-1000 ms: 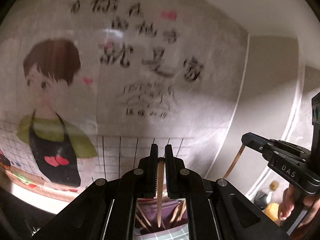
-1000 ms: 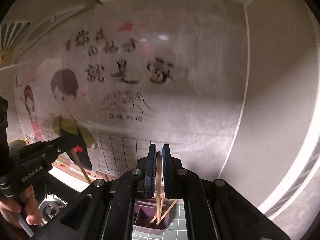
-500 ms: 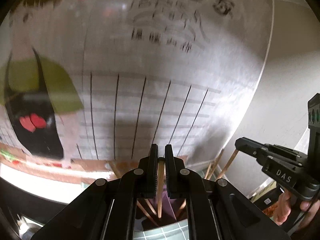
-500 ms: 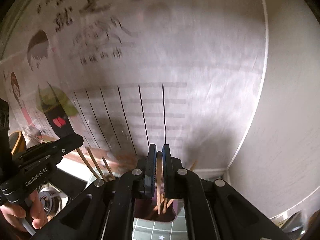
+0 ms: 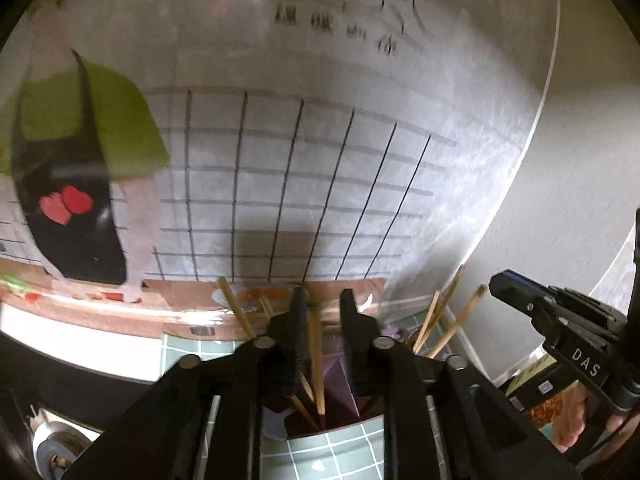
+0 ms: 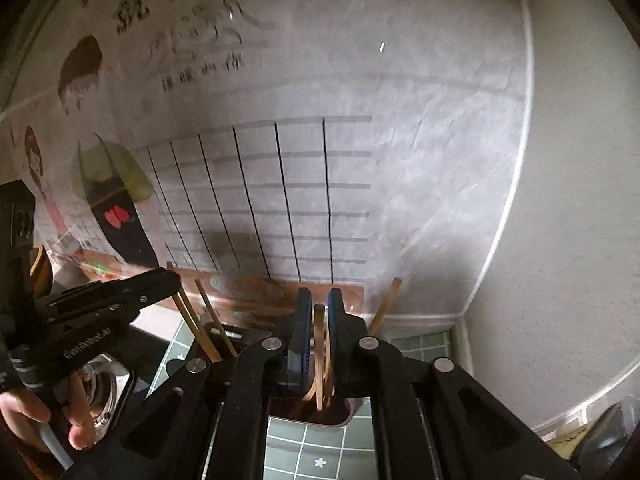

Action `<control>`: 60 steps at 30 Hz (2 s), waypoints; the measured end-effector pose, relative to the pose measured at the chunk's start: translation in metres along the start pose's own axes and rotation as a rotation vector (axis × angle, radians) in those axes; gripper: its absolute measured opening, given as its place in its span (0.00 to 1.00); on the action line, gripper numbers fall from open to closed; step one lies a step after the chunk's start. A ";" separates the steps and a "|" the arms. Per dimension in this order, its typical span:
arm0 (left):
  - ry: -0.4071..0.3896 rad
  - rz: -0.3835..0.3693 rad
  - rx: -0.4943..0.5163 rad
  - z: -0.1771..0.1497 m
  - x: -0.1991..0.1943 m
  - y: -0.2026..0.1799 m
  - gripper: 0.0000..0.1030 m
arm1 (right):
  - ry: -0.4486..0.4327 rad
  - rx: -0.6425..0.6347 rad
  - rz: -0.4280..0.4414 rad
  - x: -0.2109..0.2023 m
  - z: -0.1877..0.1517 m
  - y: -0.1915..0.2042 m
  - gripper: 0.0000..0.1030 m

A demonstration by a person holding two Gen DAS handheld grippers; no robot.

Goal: Organize utensils

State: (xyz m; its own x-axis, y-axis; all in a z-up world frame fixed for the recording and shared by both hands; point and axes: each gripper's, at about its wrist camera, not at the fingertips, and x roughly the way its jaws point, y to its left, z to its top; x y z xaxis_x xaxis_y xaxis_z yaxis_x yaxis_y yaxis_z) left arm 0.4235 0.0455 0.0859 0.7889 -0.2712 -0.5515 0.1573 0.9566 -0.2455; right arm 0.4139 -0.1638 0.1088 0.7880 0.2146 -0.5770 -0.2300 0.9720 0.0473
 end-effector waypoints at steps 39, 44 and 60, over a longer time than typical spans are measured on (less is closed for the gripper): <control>-0.067 0.282 0.065 -0.234 -0.205 -0.085 0.57 | -0.050 0.005 0.008 -0.190 -0.226 0.043 0.41; -0.068 0.272 0.062 -0.233 -0.207 -0.086 0.57 | -0.045 0.009 0.008 -0.191 -0.228 0.044 0.41; -0.059 0.251 0.056 -0.234 -0.206 -0.084 0.57 | -0.046 0.013 0.003 -0.190 -0.228 0.043 0.41</control>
State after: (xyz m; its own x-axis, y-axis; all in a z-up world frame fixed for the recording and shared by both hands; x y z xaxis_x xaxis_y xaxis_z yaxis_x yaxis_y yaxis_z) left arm 0.1091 -0.0041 0.0338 0.8406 -0.0198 -0.5413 -0.0162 0.9980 -0.0617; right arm 0.1238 -0.1841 0.0348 0.8130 0.2214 -0.5385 -0.2252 0.9725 0.0598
